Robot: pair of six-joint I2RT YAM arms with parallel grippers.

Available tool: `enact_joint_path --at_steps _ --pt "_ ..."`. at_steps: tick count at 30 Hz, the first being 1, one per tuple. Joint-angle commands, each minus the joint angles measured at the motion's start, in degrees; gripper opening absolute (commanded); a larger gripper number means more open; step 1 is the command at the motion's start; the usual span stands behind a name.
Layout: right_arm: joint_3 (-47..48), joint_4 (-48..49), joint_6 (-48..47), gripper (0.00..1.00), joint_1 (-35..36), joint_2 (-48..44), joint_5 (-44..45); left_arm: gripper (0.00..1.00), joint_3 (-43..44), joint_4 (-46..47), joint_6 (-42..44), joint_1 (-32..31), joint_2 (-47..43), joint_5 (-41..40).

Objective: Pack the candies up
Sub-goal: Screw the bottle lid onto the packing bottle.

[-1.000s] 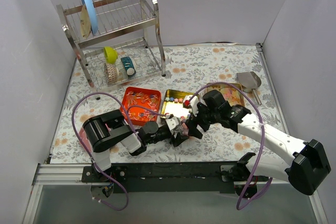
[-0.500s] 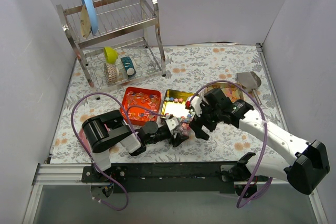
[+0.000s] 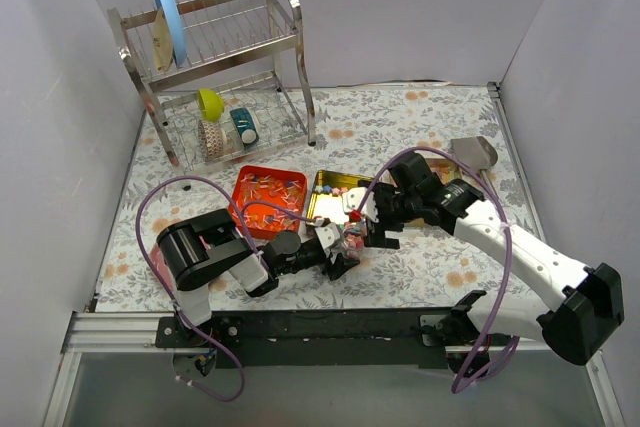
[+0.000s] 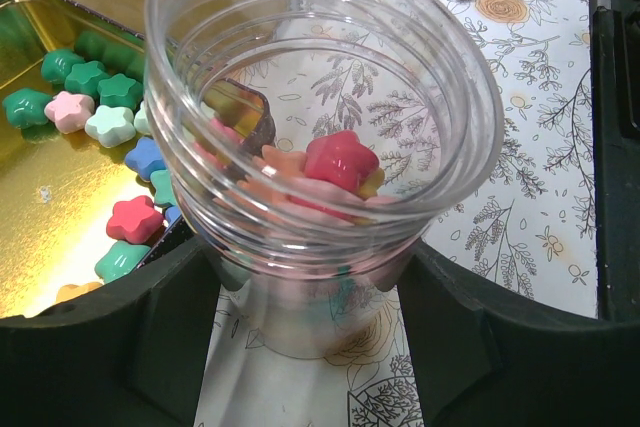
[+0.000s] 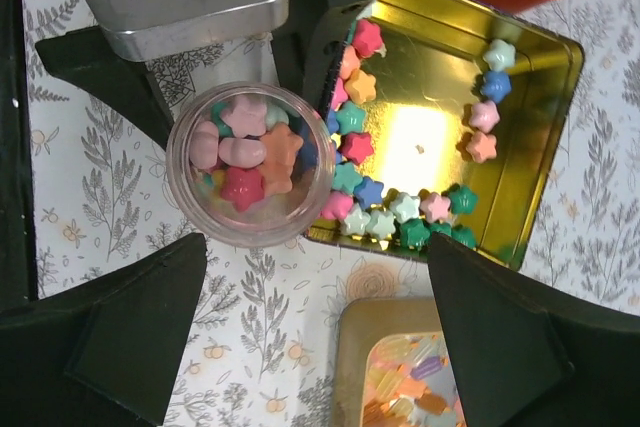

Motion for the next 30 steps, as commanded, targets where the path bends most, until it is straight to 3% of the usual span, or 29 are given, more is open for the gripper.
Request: enact_joint_path --at_steps 1,24,30 --pt "1.9 1.6 -10.8 0.98 0.2 2.3 -6.7 0.00 -1.5 -12.0 -0.1 0.3 2.9 -0.6" --pt "1.1 -1.4 -12.3 0.98 2.9 4.9 -9.6 0.00 -1.0 -12.3 -0.1 0.3 3.6 0.1" --pt "1.2 -0.8 -11.9 0.94 3.0 5.5 -9.4 0.00 -0.9 -12.3 -0.1 0.3 3.7 0.3"
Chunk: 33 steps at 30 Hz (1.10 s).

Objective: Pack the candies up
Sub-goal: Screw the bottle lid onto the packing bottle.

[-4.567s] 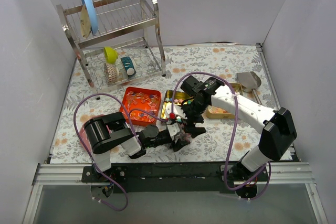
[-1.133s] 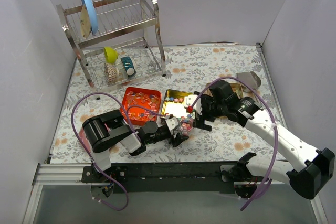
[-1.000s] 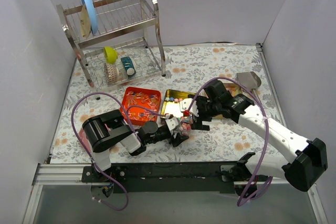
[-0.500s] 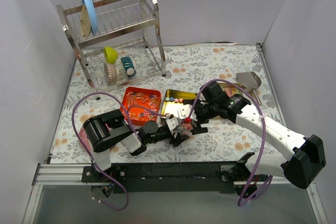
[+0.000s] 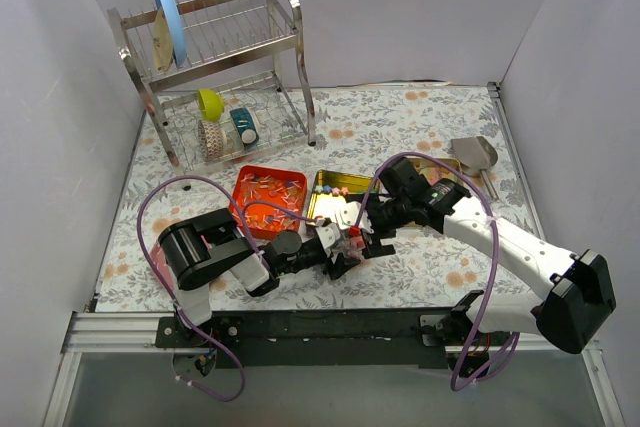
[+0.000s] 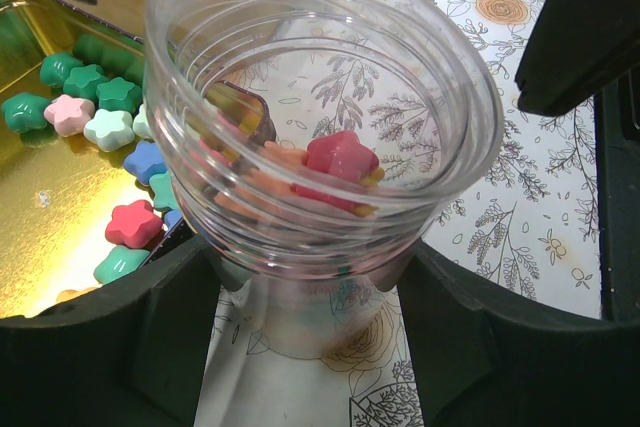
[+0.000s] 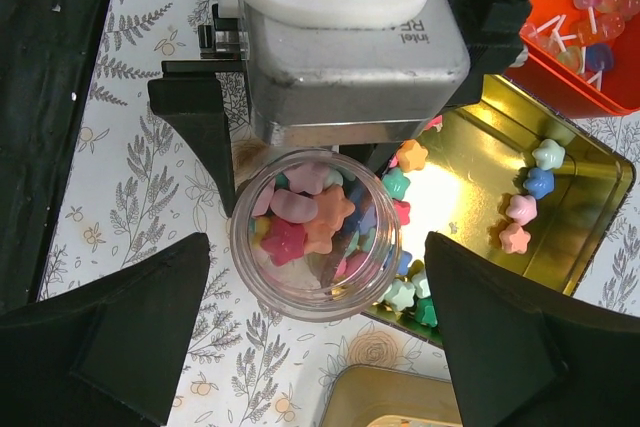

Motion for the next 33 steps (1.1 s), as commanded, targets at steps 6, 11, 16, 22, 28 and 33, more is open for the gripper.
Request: enact_joint_path --at_steps 6,11,16,22,28,33 --pt "1.7 -1.1 -0.7 0.89 0.3 1.3 -1.8 0.00 -1.3 -12.5 -0.3 0.3 3.2 0.3" --pt "1.5 -0.7 -0.8 0.87 0.4 1.4 -1.4 0.00 -1.3 -12.6 -0.3 0.3 3.3 0.3" --pt "2.2 -0.6 -0.3 0.81 0.4 1.8 -0.2 0.00 -1.1 -12.8 -0.2 0.3 3.5 0.6" --pt "4.2 -2.1 1.8 0.74 0.4 3.6 -0.7 0.00 -0.8 -13.6 0.3 0.3 3.5 1.0" --pt "7.5 -7.0 2.7 0.70 0.4 6.0 -1.6 0.00 -0.7 -13.2 1.0 0.3 3.7 1.3" --pt "7.5 -10.6 2.8 0.69 0.4 8.3 -3.0 0.00 -1.1 -12.2 1.7 0.3 3.6 0.6"
